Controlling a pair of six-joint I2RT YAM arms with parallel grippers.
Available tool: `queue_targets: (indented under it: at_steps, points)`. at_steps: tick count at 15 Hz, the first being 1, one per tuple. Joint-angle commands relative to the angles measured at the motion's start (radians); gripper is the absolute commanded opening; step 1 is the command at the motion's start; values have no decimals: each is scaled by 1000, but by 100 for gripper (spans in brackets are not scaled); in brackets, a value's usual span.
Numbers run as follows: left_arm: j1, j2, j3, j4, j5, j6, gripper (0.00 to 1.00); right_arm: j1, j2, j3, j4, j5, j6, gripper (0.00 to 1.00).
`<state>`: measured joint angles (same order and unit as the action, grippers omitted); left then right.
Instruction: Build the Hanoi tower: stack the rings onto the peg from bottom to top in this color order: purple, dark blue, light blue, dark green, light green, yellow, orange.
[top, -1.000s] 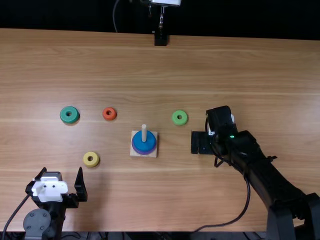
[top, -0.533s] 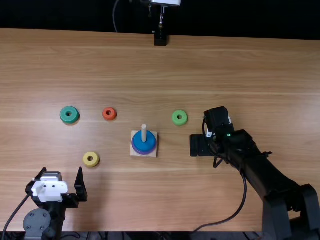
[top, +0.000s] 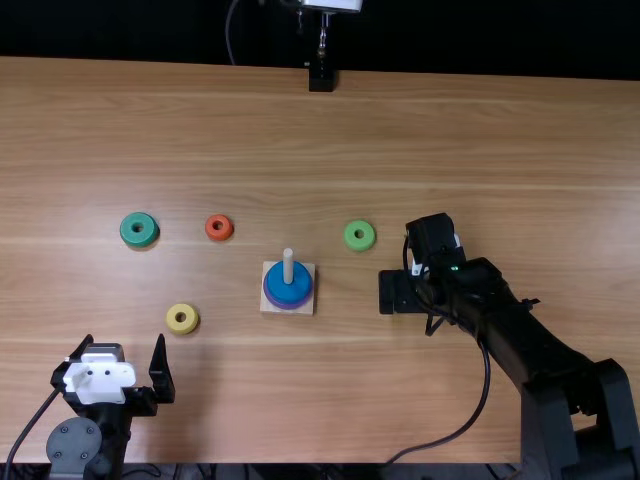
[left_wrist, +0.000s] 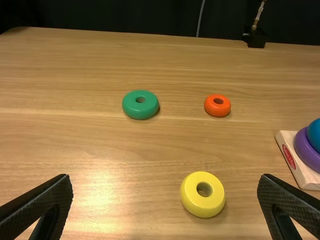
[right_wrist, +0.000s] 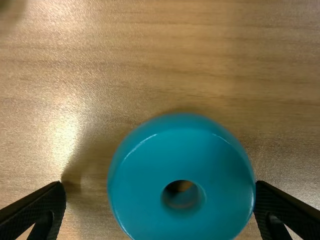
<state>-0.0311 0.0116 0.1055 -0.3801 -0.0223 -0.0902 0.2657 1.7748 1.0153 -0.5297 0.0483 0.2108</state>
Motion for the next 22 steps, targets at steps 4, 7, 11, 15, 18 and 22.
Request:
queue_targets:
  at_steps: [4,7,11,15,18,22]
  points:
    - [5,-12,-105,-82,-2,6,100,-10,29,55,4,1,3,100]
    - [3,-12,-105,-82,-2,6,100,-10,31,57,4,3,3,80]
    - [5,-12,-105,-82,-2,6,100,-10,31,45,2,1,-3,0]
    - [5,-12,-105,-82,-2,6,100,-6,28,54,-3,3,-3,0]
    - [5,-12,-105,-82,-2,6,100,4,18,147,-75,1,-58,0]
    - [5,-12,-105,-82,-2,6,100,67,14,348,-366,-6,-143,0]
